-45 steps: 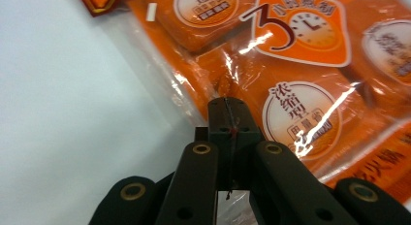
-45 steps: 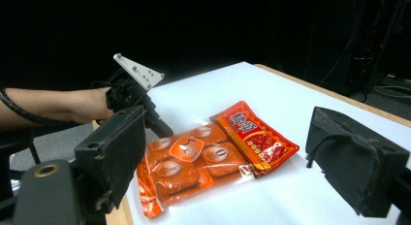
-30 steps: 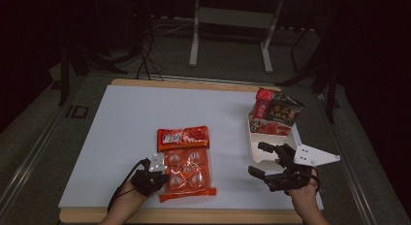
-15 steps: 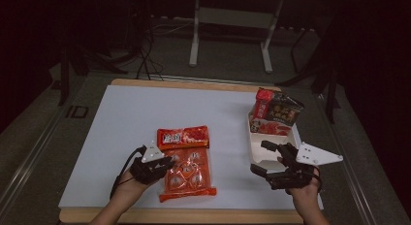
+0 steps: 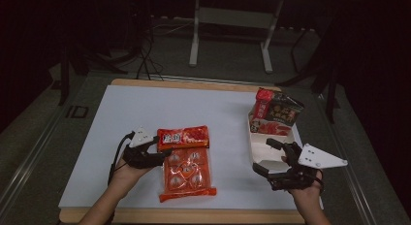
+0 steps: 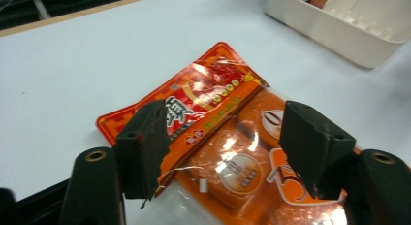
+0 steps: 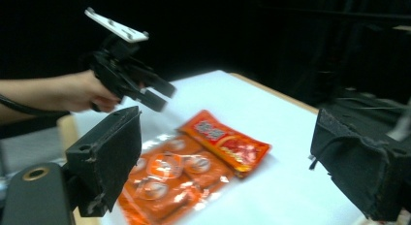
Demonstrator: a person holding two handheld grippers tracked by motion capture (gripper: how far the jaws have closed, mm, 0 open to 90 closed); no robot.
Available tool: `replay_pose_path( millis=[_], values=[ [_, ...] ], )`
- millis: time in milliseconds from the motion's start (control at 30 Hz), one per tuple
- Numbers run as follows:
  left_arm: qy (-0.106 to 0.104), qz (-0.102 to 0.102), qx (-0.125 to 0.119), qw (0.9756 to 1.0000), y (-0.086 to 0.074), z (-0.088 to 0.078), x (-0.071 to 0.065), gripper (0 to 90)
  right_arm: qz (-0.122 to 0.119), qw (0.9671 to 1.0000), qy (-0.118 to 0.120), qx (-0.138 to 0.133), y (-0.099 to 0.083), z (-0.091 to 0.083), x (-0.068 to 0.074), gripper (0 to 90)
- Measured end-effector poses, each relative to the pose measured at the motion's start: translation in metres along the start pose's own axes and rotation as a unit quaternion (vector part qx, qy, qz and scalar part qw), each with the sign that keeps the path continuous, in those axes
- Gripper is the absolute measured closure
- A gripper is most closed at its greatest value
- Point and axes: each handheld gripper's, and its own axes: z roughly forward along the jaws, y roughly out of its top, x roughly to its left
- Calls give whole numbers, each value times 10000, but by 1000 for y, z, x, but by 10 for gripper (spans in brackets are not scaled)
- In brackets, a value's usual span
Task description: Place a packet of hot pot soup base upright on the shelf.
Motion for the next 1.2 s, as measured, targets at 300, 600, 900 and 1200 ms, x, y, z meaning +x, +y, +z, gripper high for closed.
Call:
replay_pose_path(
  millis=[300, 600, 900, 1200],
  values=[
    [227, -276, 8, 9994, -2, 12, 33, 323, -64, 9999, 55, 66, -1, 2, 4, 110],
    [496, -539, 80, 9973, -5, 31, 65, 323, -165, 9994, 153, 273, -4, 10, 10, 113],
    [408, -719, 324, 9960, -7, 59, 83, 340, -109, 9994, 208, 264, -4, 11, 10, 115],
    [190, -943, 734, 9926, -15, 76, 90, 366, 1, 9995, 201, 259, -4, 8, 7, 132]
  ],
)
